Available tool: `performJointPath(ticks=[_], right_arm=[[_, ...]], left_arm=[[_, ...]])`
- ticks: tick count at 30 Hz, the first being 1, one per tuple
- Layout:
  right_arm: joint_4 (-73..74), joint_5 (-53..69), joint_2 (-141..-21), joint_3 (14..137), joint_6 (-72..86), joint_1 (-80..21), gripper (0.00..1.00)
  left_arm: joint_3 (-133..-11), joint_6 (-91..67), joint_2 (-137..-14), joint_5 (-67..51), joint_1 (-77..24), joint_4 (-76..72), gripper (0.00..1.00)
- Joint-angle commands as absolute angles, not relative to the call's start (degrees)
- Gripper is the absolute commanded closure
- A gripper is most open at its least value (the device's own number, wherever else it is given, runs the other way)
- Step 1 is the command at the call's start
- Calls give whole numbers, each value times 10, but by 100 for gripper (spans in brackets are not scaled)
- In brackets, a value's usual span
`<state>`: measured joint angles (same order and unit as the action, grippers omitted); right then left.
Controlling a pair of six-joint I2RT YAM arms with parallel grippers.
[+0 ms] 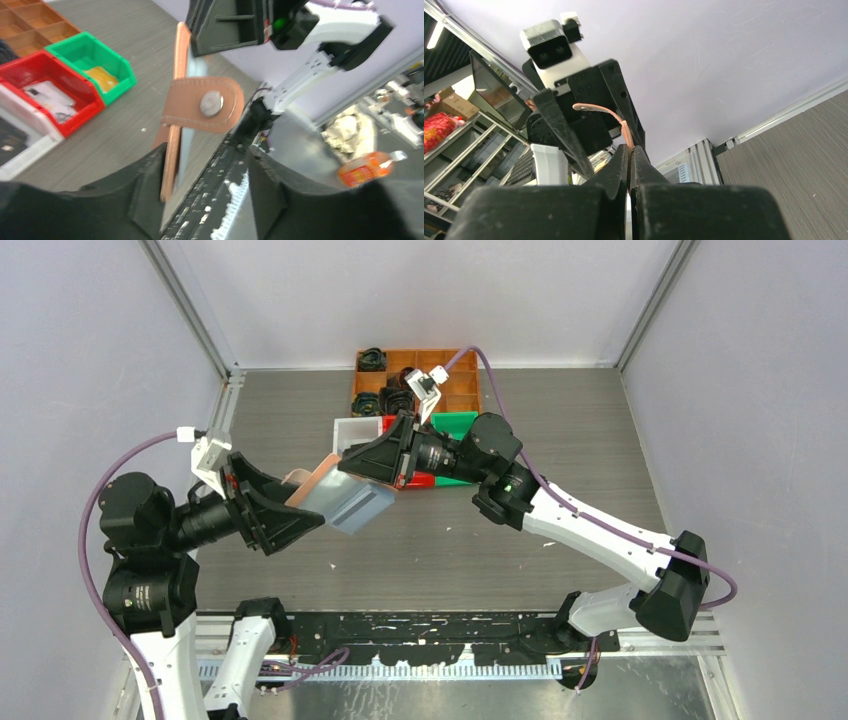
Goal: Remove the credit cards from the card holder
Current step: Remove the credit card from the card holder.
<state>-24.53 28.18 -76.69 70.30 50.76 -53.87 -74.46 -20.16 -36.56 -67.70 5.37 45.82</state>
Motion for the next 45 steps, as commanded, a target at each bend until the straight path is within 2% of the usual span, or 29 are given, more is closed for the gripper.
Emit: performJointPath(ticks=[1, 5, 8, 10, 11, 12, 14, 15, 18, 20, 22, 25, 29, 30, 33, 35, 38, 45], right_arm=[[-281, 272, -763, 749, 505, -545, 99], [-280, 271, -766, 750, 504, -553, 99], [-280, 279, -769, 751, 504, -559, 99], [-280, 293, -771, 751, 506, -558, 99], [-277, 302, -771, 751, 504, -559, 94], [-269, 322, -769, 751, 498, -559, 84], [-266, 366, -762, 747, 483, -558, 55], [-264, 389, -758, 744, 476, -557, 43], [-201, 422, -746, 747, 430, -557, 30], [-177, 437, -741, 750, 404, -557, 28], [-158, 448, -740, 756, 387, -557, 30], [-100, 448, -744, 780, 348, -557, 44], [-90, 417, -752, 797, 345, -557, 81], [-107, 410, -753, 796, 356, -557, 88], [-153, 379, -755, 786, 394, -557, 93], [-185, 367, -755, 776, 417, -557, 95], [-232, 355, -758, 761, 450, -557, 96], [-279, 340, -768, 736, 484, -558, 96]], left_arm=[[-723, -94, -348, -645, 52, 499, 51], [-701, -80, -338, -622, 52, 488, 72], [-687, -102, -326, -590, 52, 447, 95], [-688, -126, -320, -589, 52, 421, 100], [-691, -139, -321, -598, 53, 411, 100], [-698, -150, -324, -611, 52, 408, 100], [-713, -173, -337, -636, 52, 410, 100], [-721, -176, -344, -650, 52, 416, 100], [-744, -180, -362, -680, 53, 441, 100], [-754, -184, -370, -692, 52, 452, 100], [-760, -192, -374, -700, 53, 453, 100], [-767, -206, -381, -712, 53, 449, 100], [-773, -206, -382, -720, 53, 457, 99], [-771, -205, -381, -717, 52, 460, 90], [-751, -214, -372, -716, 52, 459, 53], [-732, -241, -366, -714, 53, 440, 44], [-710, -297, -357, -701, 52, 393, 41], [-677, -427, -333, -651, 52, 269, 52]])
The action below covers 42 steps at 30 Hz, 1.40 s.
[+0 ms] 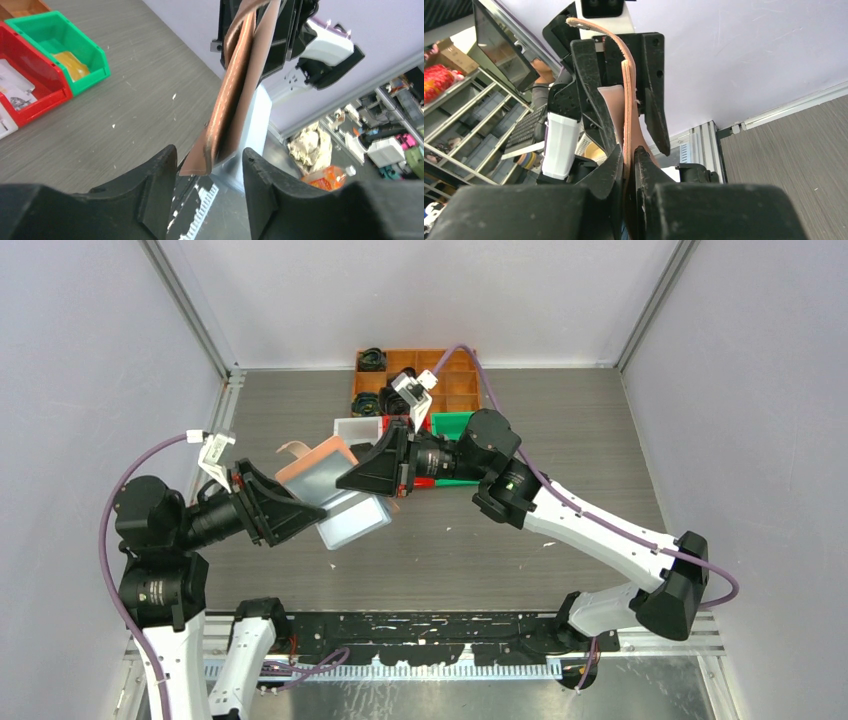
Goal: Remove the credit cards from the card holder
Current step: Remove the credit card from the card holder.
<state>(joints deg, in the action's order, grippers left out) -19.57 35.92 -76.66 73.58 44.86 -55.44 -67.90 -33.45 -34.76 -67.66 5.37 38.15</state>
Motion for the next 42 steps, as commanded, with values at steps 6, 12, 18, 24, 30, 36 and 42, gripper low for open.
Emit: performJointPath(ticks=[6, 12, 18, 24, 30, 36, 42], right_arm=[[-320, 330, -773, 719, 516, -558, 97], [-369, 317, -781, 711, 562, -558, 94], [-391, 349, -774, 688, 592, -558, 62], [-414, 375, -725, 620, 596, -558, 44], [-372, 341, -663, 570, 539, -558, 45], [-322, 285, -647, 580, 487, -557, 59], [-301, 230, -662, 597, 473, -558, 57]], left_arm=[[-686, -465, -332, -643, 53, 230, 61], [-685, -413, -319, -588, 53, 266, 89], [-714, -407, -324, -502, 52, 281, 100], [-753, -422, -367, -497, 52, 302, 100], [-769, -476, -398, -523, 52, 295, 100], [-767, -514, -396, -551, 52, 265, 100], [-768, -535, -395, -576, 53, 250, 100]])
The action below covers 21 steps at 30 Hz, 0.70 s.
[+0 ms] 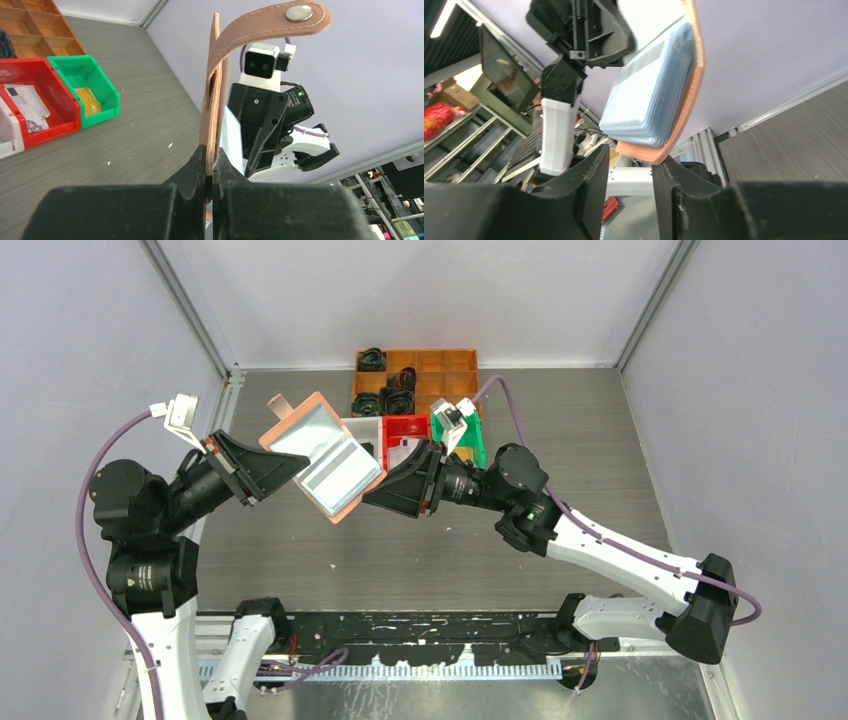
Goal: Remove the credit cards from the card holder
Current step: Remove the credit card from the card holder.
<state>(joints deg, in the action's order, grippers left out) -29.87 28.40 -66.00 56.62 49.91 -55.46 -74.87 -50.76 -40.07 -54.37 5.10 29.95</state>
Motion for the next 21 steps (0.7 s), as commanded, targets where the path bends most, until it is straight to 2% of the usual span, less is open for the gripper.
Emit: performJointPath(ticks=[1, 13, 21], right_arm=[[-301, 225, -665, 598, 473, -558, 54], [-314, 202, -679, 600, 472, -558, 60], [-316, 212, -667, 588, 468, -558, 56]], left_arm=[[-767, -539, -395, -580, 52, 245, 100], [-756, -583, -390, -608, 52, 199, 100], [-761, -604, -395, -607, 52, 190, 100]])
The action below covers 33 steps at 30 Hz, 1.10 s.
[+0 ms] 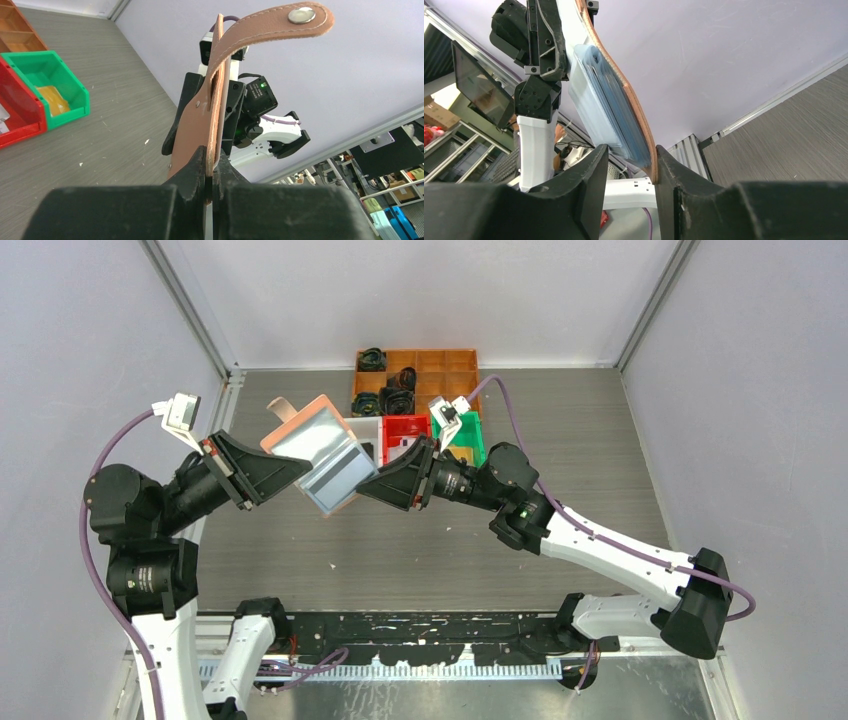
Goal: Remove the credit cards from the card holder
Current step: Remove the credit card from the card holder.
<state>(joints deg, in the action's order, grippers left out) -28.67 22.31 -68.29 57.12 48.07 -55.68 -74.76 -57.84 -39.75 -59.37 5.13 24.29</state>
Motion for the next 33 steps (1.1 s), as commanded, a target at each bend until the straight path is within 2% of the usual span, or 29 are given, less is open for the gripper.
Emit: performJointPath(ticks=[1, 21, 28, 33], right_arm=[[-318, 212, -666, 585, 469, -558, 55], [-378, 205, -651, 542, 462, -557, 48], [-373, 191, -651, 545, 449, -558, 49], [-365, 173, -654, 553, 446, -558, 54]], left_arm=[[-762, -605, -395, -606, 53, 190, 100], [-776, -626, -403, -606, 52, 181, 100], [-779, -630, -402, -607, 52, 181, 100], [-780, -635, -401, -610, 53, 180, 100]])
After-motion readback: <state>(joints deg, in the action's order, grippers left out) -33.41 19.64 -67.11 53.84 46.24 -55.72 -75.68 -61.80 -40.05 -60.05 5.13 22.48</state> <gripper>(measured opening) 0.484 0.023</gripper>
